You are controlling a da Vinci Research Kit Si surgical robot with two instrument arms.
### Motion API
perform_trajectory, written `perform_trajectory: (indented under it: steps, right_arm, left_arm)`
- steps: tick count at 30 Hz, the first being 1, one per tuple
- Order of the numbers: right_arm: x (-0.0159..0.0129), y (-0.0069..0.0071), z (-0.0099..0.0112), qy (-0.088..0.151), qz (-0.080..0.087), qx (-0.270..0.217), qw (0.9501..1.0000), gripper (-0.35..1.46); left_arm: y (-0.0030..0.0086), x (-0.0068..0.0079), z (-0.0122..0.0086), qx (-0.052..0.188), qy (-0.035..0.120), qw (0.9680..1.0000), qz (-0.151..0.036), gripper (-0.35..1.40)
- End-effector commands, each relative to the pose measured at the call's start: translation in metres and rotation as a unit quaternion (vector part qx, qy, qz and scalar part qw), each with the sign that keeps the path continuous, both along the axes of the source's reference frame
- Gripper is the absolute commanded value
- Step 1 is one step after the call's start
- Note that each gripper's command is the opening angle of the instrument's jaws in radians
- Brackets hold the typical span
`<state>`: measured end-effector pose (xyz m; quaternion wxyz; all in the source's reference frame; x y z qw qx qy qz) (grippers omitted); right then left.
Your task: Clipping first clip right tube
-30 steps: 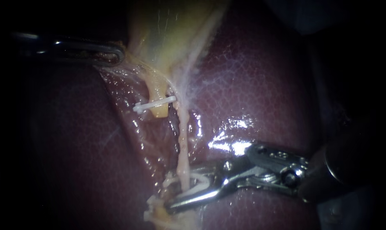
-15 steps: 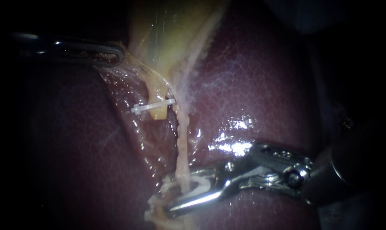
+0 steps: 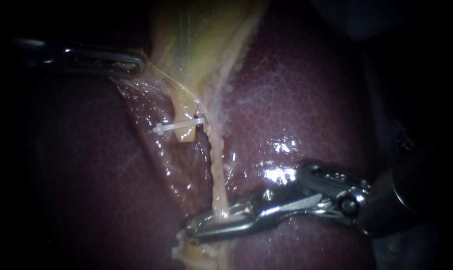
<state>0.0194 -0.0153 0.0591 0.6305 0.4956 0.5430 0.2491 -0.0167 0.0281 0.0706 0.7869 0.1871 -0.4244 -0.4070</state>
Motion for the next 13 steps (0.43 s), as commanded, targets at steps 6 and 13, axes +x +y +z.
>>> perform_trajectory:
  steps: [6,13]
  right_arm:
    - [0.0,0.0,0.0002,-0.001,0.0,0.0,1.0,-0.35]
    - [-0.0001,0.0002,0.0005,-0.001,0.0,0.0,1.0,-0.35]
  left_arm:
    - [0.0,0.0,0.0,0.0,0.0,1.0,0.0,-0.35]
    - [0.0,0.0,0.0,0.0,0.0,1.0,0.0,-0.35]
